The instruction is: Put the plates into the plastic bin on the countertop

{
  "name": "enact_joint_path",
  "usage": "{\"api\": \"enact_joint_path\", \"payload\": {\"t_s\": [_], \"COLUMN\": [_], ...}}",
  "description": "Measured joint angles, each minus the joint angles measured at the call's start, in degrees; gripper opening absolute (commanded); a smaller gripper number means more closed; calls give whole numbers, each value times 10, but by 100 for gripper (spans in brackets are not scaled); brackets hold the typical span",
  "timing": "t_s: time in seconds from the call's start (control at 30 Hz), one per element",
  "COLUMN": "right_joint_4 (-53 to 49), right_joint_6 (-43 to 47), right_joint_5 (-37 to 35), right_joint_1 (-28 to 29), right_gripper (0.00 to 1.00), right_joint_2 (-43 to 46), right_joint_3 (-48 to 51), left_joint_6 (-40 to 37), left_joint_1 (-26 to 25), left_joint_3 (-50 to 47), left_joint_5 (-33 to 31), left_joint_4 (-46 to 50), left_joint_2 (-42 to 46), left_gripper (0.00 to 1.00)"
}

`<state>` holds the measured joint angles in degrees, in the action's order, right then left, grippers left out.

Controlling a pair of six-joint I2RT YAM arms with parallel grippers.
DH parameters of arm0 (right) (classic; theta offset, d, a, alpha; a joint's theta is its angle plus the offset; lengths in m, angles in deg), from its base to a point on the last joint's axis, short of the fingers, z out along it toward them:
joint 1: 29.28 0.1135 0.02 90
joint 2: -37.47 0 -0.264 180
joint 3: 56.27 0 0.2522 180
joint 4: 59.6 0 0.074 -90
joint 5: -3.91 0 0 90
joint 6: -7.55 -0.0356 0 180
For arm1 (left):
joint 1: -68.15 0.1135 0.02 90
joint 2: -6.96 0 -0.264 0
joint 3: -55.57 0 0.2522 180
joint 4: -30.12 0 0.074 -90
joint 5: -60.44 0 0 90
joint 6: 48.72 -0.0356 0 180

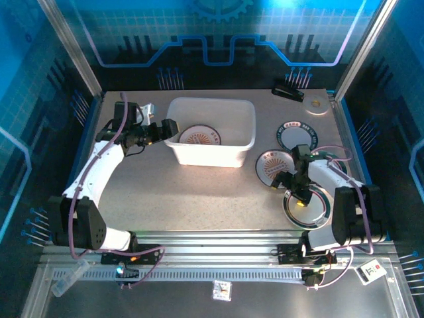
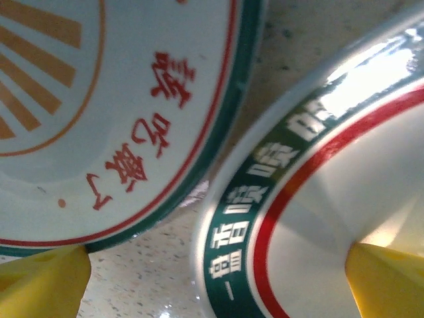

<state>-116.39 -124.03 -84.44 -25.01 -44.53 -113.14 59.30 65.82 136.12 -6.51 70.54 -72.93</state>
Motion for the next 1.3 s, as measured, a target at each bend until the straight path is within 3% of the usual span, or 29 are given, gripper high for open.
{"api": "enact_joint_path", "payload": {"t_s": [0.53,0.73,1.03,1.3], "right_joint_4": [90,110,62,13], "right_joint_6": [-36,-31,-32,-38], "right_joint_5": [-5,0,-13,-3], "right_joint_1": [59,66,42,-95], "right_gripper": [98,98,96,91], "right_joint_2": [-113,-116,63,209], "right_joint_3": [-109,-129,-60,56], "left_joint_6": [0,0,2,18], "left_joint_1": [0,0,0,0], "left_joint_3": [-2,-2,-4,-27], "left_joint_5": [0,0,1,4], "left_joint_4": [1,1,0,0], "left_joint_2": [12,14,15,16], "left_gripper": [99,99,99,99]}}
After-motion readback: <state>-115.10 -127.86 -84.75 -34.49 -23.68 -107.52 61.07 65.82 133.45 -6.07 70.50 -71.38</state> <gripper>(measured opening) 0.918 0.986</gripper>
